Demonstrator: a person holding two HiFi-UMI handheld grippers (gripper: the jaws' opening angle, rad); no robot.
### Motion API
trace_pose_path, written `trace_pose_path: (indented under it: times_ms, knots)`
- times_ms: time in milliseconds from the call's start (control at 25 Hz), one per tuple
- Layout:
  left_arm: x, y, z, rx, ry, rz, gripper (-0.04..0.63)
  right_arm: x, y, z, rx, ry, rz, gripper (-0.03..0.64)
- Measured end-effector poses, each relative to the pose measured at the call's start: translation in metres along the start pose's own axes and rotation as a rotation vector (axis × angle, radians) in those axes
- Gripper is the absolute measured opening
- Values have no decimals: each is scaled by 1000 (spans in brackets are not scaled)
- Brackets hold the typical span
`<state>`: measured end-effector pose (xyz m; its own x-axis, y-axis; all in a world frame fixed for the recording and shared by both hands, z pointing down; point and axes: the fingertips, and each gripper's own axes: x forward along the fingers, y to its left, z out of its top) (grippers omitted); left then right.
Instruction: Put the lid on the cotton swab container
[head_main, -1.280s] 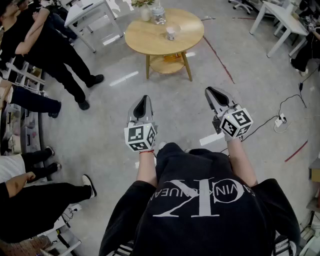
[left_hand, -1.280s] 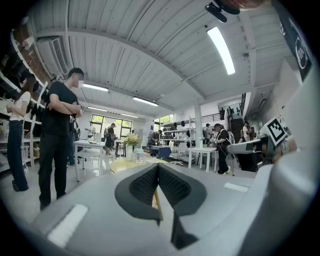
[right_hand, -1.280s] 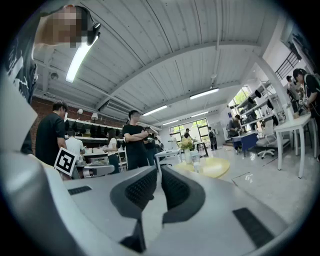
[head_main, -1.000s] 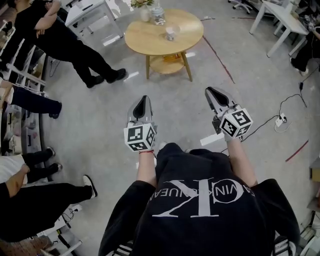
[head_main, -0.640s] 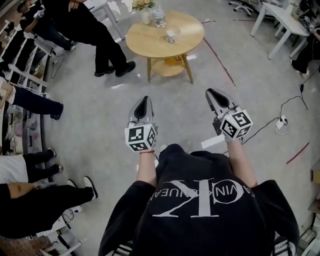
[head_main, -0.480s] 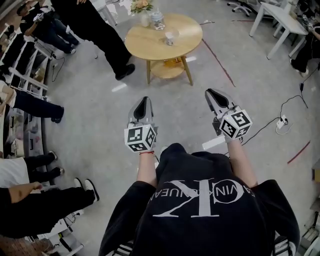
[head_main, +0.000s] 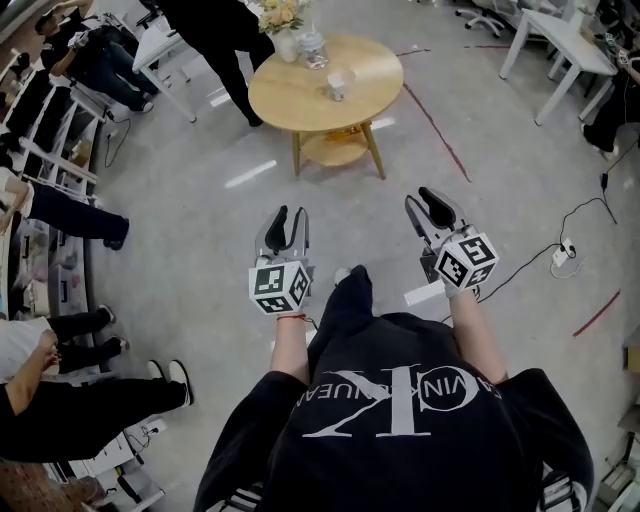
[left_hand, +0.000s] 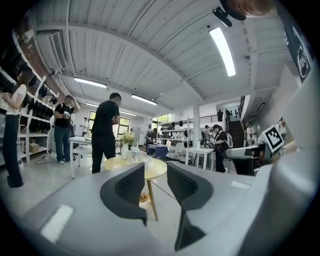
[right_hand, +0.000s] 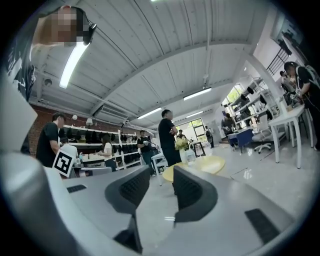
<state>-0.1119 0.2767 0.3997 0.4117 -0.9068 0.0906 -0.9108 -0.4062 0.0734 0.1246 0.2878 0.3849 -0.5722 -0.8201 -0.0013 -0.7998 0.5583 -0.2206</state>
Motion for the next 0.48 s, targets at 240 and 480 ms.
trace_pose_path:
  times_ms: [240,480]
  knots:
    - [31,23,-12,-35,28,30,126,28,-23,-8,35,18,3,112]
    - [87,46,-5,-30,27,16,126,71,-52,-6,65,30,-1,112]
